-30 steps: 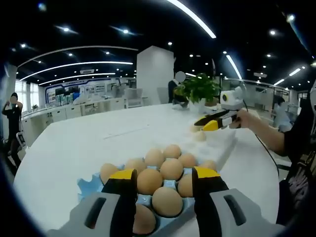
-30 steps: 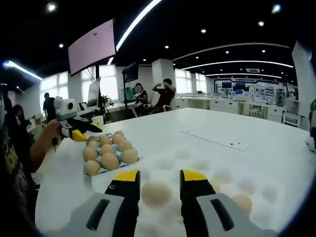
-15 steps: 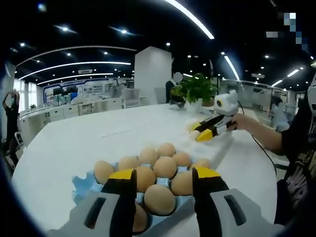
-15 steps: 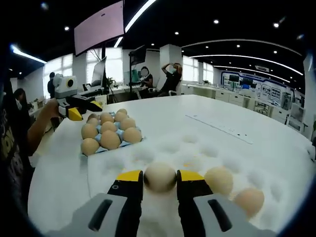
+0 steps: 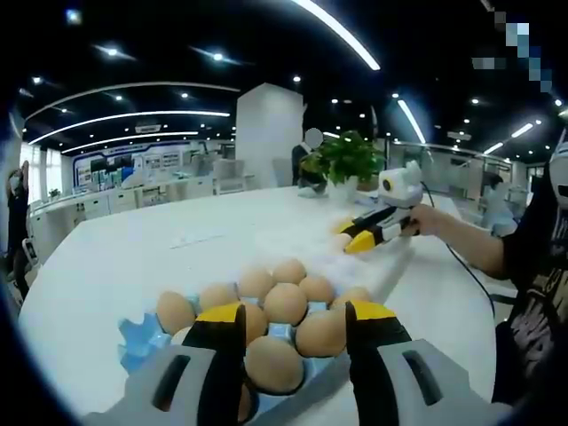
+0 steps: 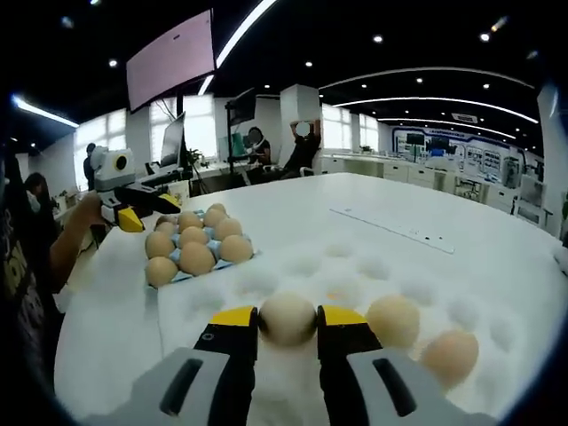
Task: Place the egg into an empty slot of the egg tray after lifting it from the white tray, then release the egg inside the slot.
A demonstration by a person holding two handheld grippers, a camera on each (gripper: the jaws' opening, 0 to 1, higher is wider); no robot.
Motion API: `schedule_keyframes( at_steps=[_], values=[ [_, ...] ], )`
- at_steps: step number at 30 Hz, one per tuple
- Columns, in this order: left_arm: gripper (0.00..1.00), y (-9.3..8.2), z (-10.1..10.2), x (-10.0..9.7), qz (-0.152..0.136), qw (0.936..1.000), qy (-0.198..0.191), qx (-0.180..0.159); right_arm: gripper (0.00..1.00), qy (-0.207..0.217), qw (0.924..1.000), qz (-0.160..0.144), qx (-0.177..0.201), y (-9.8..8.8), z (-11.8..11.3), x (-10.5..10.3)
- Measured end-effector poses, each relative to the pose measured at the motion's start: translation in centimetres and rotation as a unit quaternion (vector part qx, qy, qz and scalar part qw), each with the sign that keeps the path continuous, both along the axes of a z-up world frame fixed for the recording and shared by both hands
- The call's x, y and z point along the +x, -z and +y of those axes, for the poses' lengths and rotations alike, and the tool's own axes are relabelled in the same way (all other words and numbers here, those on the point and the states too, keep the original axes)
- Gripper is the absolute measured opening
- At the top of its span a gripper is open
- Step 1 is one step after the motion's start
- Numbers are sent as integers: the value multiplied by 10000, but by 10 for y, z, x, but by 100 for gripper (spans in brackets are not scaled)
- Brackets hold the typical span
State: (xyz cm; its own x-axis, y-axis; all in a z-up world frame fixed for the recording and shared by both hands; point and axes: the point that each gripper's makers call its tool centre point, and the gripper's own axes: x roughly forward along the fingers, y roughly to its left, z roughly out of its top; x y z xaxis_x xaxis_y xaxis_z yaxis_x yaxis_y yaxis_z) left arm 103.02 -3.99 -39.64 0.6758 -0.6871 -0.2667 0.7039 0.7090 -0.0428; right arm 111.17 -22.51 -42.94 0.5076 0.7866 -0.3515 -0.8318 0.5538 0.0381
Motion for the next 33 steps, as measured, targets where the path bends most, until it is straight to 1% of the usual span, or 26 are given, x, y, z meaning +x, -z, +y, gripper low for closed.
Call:
schedule_keyframes(
  at_steps=[7, 14, 23, 33],
  values=[
    [46, -2, -4, -2, -43, 10000, 39, -10, 27, 47, 10000, -6, 75, -4, -1, 1],
    [46, -3, -12, -5, -122, 9998, 137, 42, 27, 67, 9993, -100, 343, -20, 2, -6],
    [46, 2, -21, -6, -146, 9996, 204, 152, 27, 55, 9982, -159, 575, -32, 7, -13],
    [45, 5, -42, -3, -385, 9986, 243, 266, 27, -54, 9963, -230, 822, -46, 20, -26]
  ],
)
